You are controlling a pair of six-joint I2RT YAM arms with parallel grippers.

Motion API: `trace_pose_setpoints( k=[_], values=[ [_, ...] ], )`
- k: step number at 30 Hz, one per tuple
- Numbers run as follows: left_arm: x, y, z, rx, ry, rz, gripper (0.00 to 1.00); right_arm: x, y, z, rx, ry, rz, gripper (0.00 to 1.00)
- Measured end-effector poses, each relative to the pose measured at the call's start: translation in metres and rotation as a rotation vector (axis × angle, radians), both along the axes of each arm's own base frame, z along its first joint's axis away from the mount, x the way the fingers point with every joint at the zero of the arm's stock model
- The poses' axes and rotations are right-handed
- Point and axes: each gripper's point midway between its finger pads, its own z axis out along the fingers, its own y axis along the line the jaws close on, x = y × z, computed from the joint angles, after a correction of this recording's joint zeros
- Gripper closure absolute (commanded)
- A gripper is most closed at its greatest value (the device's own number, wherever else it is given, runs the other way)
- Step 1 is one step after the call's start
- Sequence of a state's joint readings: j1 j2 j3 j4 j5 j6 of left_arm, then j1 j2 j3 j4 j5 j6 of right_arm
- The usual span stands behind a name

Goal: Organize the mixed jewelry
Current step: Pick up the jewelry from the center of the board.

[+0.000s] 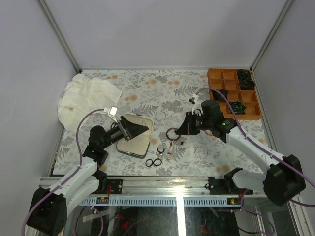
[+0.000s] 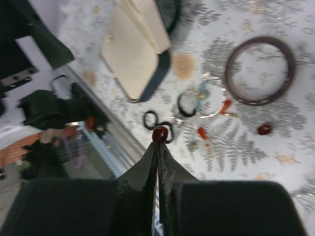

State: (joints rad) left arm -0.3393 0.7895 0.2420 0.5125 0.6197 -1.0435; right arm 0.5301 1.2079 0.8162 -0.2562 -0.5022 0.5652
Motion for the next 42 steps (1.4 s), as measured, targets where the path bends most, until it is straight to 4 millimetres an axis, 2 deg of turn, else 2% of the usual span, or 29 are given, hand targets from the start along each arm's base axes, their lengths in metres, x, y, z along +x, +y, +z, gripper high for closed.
trace_pose_setpoints(
  k=[7,12,14,16,20,29,37,42],
  values=[
    [-0.013,-0.007,0.053,-0.226,-0.105,-0.097,0.06,-0.016,0.023,0.044,0.328,0.045,0.053,1.00],
    [-0.023,-0.009,0.075,-0.323,-0.139,-0.156,0.09,-0.022,0.032,0.071,0.522,0.066,0.083,1.00],
    [-0.026,-0.010,0.080,-0.346,-0.143,-0.173,0.07,-0.024,0.034,0.080,0.581,0.075,0.096,1.00],
    [-0.029,-0.013,0.080,-0.359,-0.134,-0.193,0.01,-0.024,0.037,0.090,0.635,0.075,0.109,1.00],
    [-0.028,-0.020,0.073,-0.363,-0.082,-0.222,0.00,-0.023,0.040,0.105,0.701,0.053,0.141,1.00],
    [-0.014,-0.031,0.047,-0.397,0.170,-0.262,0.00,-0.025,0.040,0.106,0.704,0.008,0.183,1.00],
    [-0.021,-0.042,0.049,-0.421,0.260,-0.328,0.02,-0.026,0.043,0.086,0.690,0.051,0.199,1.00],
    [-0.022,-0.045,0.051,-0.416,0.271,-0.346,0.11,-0.034,0.050,0.080,0.685,0.080,0.227,1.00]
  ],
)
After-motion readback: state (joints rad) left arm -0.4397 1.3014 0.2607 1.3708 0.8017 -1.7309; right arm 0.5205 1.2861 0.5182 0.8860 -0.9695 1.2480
